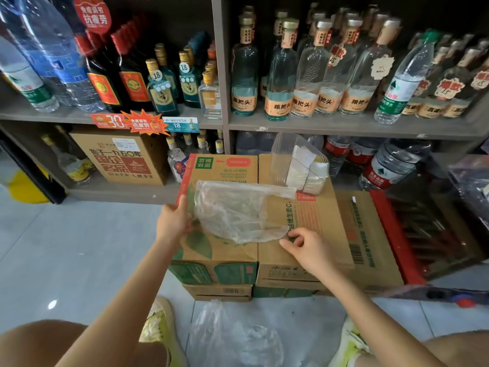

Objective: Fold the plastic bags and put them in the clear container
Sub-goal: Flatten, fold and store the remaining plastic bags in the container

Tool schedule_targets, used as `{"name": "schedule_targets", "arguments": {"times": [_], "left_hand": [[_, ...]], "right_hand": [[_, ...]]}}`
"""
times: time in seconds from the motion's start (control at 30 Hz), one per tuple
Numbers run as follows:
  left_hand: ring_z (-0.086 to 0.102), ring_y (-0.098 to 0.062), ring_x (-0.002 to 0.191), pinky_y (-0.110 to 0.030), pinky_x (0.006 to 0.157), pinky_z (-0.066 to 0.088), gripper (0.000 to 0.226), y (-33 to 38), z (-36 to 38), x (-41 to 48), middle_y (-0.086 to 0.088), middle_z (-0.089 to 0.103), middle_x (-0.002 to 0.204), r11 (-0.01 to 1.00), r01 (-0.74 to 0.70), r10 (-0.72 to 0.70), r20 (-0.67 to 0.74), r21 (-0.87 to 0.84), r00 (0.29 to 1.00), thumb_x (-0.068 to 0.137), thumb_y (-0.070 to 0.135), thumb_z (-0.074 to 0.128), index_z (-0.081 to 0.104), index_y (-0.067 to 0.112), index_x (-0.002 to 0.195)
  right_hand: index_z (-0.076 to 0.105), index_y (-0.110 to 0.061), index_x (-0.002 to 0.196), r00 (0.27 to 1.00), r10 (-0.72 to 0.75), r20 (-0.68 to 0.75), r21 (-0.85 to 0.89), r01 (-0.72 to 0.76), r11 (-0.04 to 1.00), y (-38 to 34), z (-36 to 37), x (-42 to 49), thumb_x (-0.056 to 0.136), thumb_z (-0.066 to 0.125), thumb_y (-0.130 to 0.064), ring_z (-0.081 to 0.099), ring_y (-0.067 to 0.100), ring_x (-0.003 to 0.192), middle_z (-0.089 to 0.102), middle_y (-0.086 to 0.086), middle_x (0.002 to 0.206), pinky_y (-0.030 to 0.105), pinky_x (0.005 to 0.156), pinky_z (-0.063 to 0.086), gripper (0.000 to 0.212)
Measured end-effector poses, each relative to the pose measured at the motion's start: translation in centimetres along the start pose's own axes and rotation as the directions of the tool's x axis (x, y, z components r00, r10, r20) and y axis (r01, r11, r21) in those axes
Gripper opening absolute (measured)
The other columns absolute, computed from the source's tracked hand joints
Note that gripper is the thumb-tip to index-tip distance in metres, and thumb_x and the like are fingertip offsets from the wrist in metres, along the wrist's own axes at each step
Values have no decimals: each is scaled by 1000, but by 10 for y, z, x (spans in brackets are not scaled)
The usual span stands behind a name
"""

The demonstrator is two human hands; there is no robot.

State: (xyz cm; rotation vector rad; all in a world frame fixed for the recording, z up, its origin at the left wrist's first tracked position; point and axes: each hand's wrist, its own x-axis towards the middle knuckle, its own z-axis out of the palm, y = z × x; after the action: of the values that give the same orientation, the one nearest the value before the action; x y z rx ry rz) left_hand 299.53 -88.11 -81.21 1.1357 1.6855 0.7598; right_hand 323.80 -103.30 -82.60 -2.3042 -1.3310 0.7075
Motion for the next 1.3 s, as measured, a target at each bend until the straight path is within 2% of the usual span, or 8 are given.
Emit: {"name": "schedule_targets", "arguments": {"times": [0.23, 0.4, 0.5, 0.67, 0.77, 0.97, 1.17, 1.3], "left_hand": [[60, -20, 59, -22, 52, 56, 29, -10, -4, -15, -14, 63, 72, 979, 125, -103, 138, -162, 985, 92, 32, 64, 59, 3, 89], [56, -9, 40, -18, 47, 53, 12, -7, 0, -20, -13, 60, 68, 967, 163, -128, 175, -198, 976, 89, 5, 65, 58, 1, 79], [58, -15, 53, -21, 51, 56, 7, -5, -9, -20, -16, 63, 73, 908, 287, -208, 266, -305, 941, 88, -1, 64, 58, -3, 91], [66, -26, 80, -31, 59, 60, 5, -9, -26, -18, -16, 66, 86, 748, 496, -311, 427, -441, 849, 90, -1, 59, 58, 1, 95], [65, -23, 73, -32, 57, 60, 4, -11, -32, -21, -12, 63, 78, 725, 518, -327, 435, -454, 839, 92, 0, 57, 59, 1, 89], [54, -7, 40, -14, 40, 46, 6, -23, -41, -26, -6, 62, 56, 931, 246, -163, 296, -270, 941, 88, 0, 64, 64, -2, 83], [57, -15, 52, -26, 58, 52, 18, -44, -37, -42, -4, 62, 56, 999, -34, 29, 146, 28, 989, 84, 5, 72, 62, 2, 98], [64, -25, 86, -40, 83, 53, 43, -39, -37, -49, -8, 65, 94, 938, -98, 35, 190, 333, 981, 89, 33, 66, 51, 13, 123]], "right_hand": [[50, -23, 132, 994, 90, 66, 429, -110, 896, -15, -2, 1, 87, 67, -37, 54, 6, 89, 59, -10, 97, 27, 78, 42, 50], [65, -30, 97, 998, 19, -64, 463, 12, 886, -25, 6, 8, 92, 61, -23, 60, 16, 100, 64, -12, 98, 32, 84, 49, 9], [67, -27, 93, 997, 33, -63, 591, 11, 806, -22, 0, 5, 91, 62, -12, 62, 16, 87, 69, -5, 92, 26, 77, 50, 16], [61, -6, 117, 980, 17, 199, 905, -191, 380, -6, -20, 4, 84, 56, 8, 62, 19, 90, 68, 10, 104, 29, 78, 51, 36], [61, 1, 112, 974, 12, 226, 960, -224, 169, -2, -28, 4, 79, 58, -9, 61, 20, 88, 66, 12, 97, 30, 77, 52, 35], [66, -5, 104, 984, 168, 64, 819, -148, 555, 8, -29, -1, 85, 62, 5, 65, 20, 77, 71, 10, 85, 28, 68, 55, 21], [67, -10, 111, 989, 130, -69, 441, -86, 893, 21, -11, -7, 88, 62, -2, 66, 17, 64, 71, 1, 88, 20, 55, 49, 25], [58, -20, 129, 986, 11, -164, -69, -22, 997, 18, -12, -12, 96, 52, -21, 62, 12, 89, 66, -2, 116, 26, 67, 51, 34]]}}
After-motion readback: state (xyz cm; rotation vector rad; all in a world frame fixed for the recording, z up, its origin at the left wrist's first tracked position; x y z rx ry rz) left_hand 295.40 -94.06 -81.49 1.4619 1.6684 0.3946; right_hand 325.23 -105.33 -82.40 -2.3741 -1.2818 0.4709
